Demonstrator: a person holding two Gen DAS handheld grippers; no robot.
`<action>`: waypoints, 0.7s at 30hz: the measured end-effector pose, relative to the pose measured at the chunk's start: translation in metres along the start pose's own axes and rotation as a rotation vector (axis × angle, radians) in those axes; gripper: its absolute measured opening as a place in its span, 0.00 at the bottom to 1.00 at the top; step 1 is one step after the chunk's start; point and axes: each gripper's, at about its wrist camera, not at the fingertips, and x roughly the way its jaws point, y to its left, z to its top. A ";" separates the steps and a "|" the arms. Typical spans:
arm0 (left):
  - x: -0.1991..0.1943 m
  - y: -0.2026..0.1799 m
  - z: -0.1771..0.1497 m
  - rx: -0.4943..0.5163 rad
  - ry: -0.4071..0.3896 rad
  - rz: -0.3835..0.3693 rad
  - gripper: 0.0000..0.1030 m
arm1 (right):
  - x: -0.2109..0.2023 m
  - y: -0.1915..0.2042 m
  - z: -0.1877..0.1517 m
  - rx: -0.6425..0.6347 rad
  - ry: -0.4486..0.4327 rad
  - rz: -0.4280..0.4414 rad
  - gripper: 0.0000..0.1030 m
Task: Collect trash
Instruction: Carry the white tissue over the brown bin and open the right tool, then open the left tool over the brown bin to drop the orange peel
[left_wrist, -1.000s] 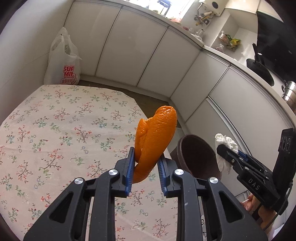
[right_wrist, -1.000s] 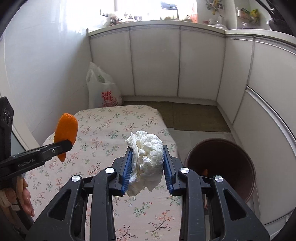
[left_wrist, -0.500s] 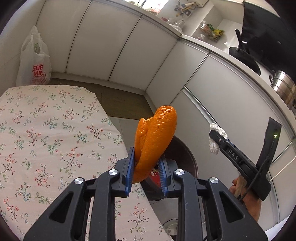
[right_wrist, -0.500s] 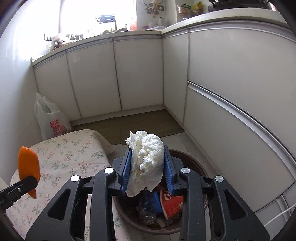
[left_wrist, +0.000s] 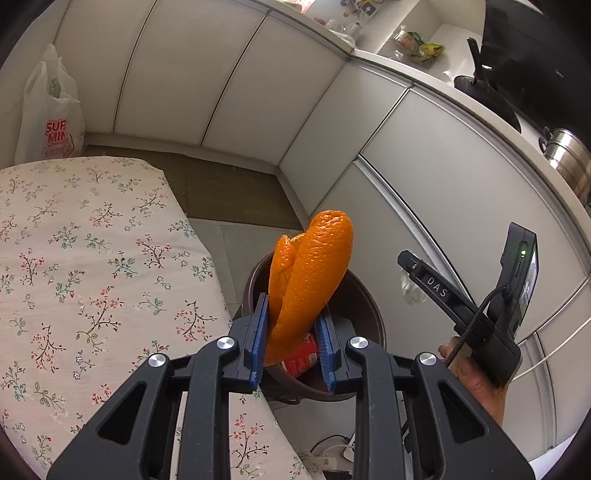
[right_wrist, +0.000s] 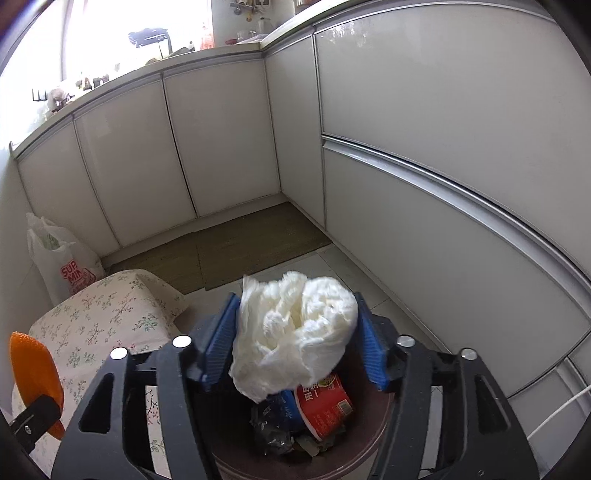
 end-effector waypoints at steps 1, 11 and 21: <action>0.002 -0.001 0.000 0.001 0.003 -0.001 0.25 | 0.000 -0.002 0.001 0.007 -0.002 -0.003 0.67; 0.035 -0.024 0.002 0.033 0.043 -0.012 0.25 | -0.018 -0.033 0.010 0.112 -0.061 -0.057 0.93; 0.075 -0.066 0.012 0.095 0.067 -0.018 0.35 | -0.028 -0.070 0.014 0.205 -0.070 -0.102 0.93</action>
